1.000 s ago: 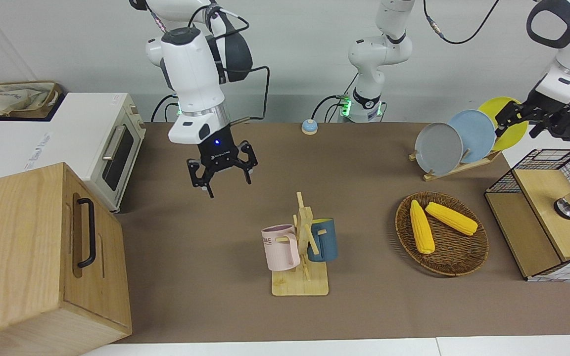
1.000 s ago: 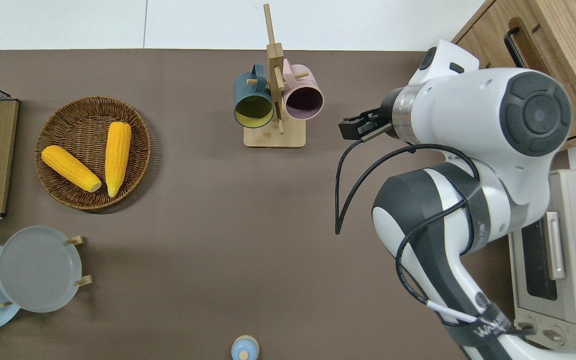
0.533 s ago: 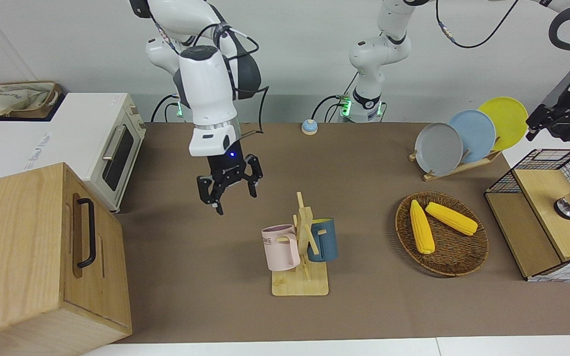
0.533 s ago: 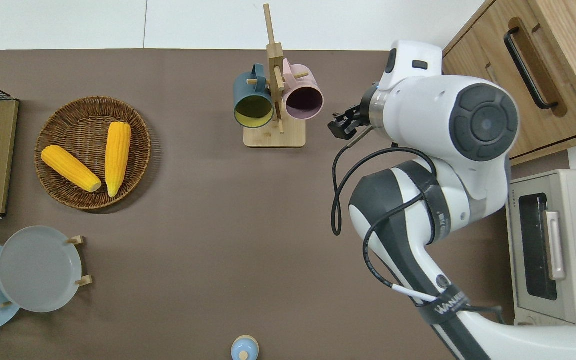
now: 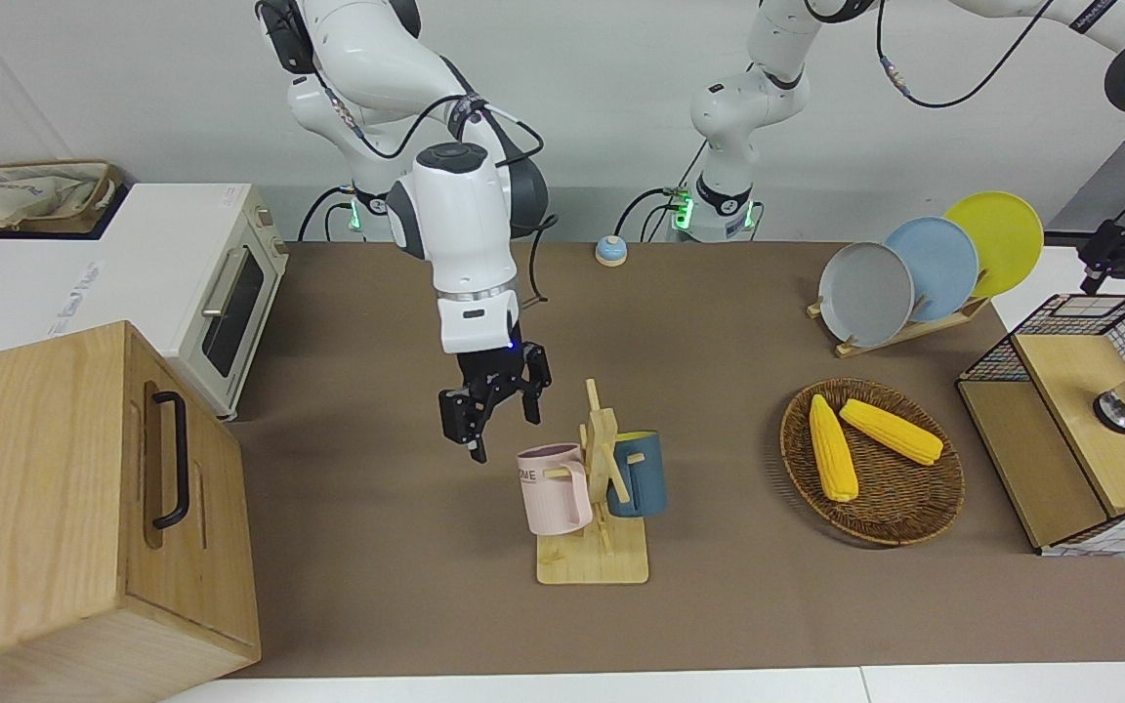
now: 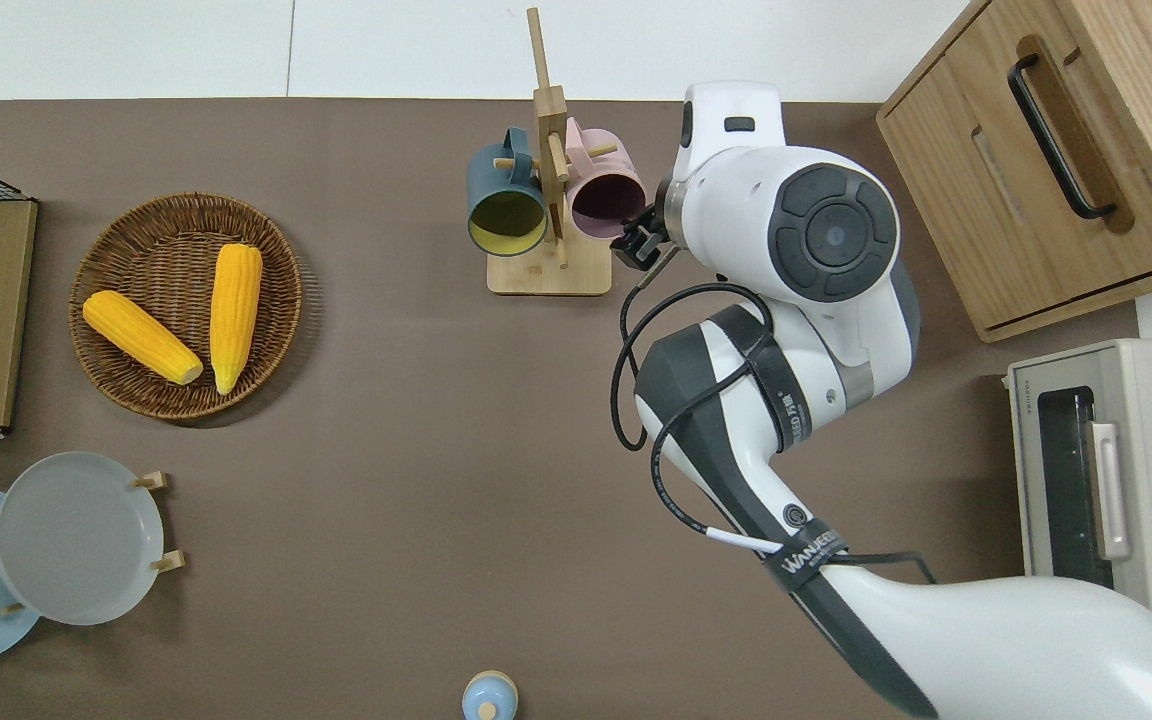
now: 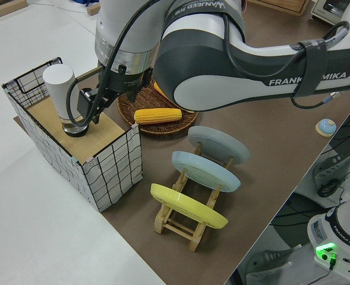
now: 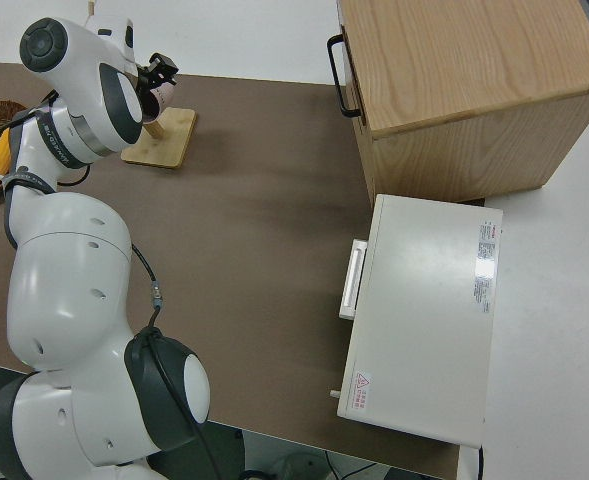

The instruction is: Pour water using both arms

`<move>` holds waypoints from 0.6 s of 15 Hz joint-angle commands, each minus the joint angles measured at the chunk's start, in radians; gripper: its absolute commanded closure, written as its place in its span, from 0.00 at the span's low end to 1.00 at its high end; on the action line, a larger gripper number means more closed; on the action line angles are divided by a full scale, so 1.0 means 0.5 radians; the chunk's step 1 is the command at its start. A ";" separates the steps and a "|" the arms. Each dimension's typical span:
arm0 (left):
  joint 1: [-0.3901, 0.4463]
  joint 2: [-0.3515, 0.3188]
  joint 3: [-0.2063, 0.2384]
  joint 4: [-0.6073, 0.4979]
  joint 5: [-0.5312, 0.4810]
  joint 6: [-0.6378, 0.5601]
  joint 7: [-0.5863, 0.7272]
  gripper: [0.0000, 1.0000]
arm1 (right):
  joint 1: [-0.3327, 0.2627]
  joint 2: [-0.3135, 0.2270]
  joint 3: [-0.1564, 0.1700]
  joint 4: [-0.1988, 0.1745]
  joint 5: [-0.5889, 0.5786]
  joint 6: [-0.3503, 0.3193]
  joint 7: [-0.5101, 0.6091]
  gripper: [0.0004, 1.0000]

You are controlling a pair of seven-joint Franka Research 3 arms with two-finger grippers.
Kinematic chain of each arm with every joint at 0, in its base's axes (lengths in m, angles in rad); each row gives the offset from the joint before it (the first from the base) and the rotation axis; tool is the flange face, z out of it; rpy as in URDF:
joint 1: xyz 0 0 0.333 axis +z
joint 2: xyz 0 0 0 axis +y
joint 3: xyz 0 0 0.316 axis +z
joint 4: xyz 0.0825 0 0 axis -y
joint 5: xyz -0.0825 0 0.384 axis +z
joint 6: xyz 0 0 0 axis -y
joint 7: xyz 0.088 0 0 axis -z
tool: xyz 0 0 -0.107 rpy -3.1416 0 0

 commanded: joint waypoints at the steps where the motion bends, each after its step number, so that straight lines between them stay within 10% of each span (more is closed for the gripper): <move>1: 0.046 0.110 -0.008 0.050 -0.231 0.180 0.133 0.01 | -0.011 0.124 0.063 0.140 -0.147 0.037 -0.057 0.02; 9: 0.114 0.266 -0.014 0.029 -0.726 0.591 0.418 0.01 | -0.002 0.229 0.075 0.220 -0.221 0.046 -0.060 0.08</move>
